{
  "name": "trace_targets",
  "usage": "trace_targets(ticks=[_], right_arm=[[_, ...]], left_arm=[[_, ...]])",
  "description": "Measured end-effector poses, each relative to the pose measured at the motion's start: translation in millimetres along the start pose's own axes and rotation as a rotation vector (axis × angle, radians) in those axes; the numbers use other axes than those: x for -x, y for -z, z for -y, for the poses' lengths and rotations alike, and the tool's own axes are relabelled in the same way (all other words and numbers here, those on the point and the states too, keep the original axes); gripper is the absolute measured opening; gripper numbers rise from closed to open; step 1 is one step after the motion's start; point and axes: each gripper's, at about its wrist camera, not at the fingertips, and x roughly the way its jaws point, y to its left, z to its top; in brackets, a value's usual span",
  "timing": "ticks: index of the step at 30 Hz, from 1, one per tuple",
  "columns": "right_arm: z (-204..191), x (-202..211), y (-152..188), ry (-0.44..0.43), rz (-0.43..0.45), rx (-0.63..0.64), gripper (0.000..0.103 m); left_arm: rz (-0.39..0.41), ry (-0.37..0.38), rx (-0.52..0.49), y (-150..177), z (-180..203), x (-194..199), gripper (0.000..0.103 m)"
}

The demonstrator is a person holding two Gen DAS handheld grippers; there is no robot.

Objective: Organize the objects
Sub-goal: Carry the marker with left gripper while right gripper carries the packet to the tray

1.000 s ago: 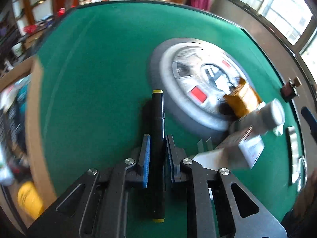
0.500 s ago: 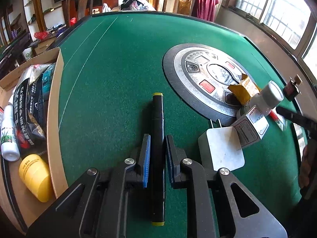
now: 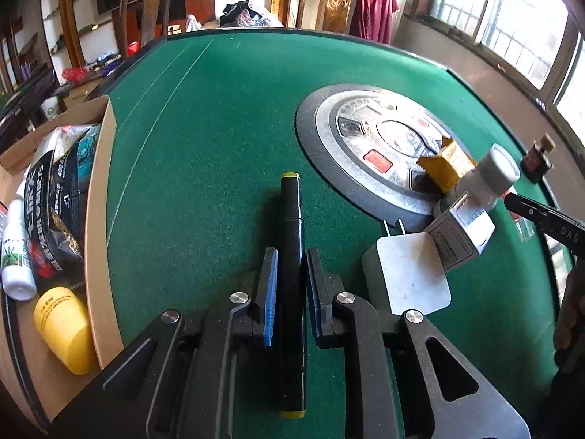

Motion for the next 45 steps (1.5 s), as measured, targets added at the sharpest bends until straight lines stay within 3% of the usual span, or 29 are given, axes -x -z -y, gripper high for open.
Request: trace_targets(ticks=[9,21,36,45], right_arm=[[-7,18,-4,-0.068,0.084,-0.049,0.026],[-56,59,8,-0.202,0.204,0.002,0.026],[-125,60,44,-0.284,0.160,0.116,0.026],[-184,58,57,-0.318,0.131,0.227,0.026]], left_arm=[[0.033,0.031,0.031,-5,1,11,0.014],[0.103,0.062,0.067,7,-2,35,0.014],[0.174,0.121,0.083,23,-11,82,0.014],[0.249,0.155,0.138,29,-43,124,0.014]])
